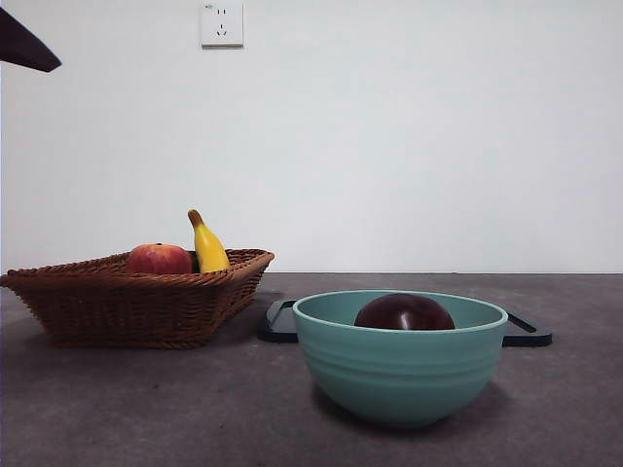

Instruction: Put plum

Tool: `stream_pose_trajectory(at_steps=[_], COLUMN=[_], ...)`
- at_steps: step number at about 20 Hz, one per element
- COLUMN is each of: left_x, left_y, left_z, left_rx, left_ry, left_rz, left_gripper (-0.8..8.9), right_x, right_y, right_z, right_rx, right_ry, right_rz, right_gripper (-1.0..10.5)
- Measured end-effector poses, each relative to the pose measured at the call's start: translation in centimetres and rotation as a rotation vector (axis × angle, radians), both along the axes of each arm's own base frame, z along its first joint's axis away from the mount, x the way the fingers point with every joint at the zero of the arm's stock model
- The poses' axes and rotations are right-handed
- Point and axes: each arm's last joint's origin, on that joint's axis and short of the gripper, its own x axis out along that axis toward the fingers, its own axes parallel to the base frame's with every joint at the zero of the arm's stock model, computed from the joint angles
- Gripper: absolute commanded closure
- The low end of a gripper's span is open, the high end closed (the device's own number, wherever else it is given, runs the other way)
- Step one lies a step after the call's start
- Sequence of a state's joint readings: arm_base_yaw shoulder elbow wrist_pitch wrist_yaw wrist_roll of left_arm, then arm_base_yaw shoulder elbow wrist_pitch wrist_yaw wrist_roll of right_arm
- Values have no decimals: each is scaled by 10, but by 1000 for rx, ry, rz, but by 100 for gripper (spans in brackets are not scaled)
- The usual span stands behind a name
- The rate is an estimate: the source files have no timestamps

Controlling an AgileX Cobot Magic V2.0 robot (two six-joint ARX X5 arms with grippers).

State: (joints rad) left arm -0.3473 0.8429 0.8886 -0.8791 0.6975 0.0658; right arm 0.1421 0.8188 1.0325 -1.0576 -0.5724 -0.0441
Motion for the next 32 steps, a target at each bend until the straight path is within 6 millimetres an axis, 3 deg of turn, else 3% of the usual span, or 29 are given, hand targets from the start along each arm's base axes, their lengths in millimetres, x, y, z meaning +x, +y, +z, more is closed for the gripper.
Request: stream_pose_trajectory(at_steps=[8,14,17,25,32], left_x=[-1,0,0,0,0], left_y=[0,0,0,0,0], left_z=[-1,0,0,0,0], left_rx=[4,2,2,2,2], left_ry=[7,4,4,4,4], left_rz=[-3,-3,-3,-3,-3], left_gripper=[440,440,440,440,440], right_x=[0,24,36,67,83], right_y=[4,25,39,78,99], right_z=[-5,-65,-84,-123,-148], right_rx=[2,31,3,-121,-202], right_ry=[46,156,147,160,148], right_rz=[19,38,21,40,32], right_gripper=[521,544,592,659,750])
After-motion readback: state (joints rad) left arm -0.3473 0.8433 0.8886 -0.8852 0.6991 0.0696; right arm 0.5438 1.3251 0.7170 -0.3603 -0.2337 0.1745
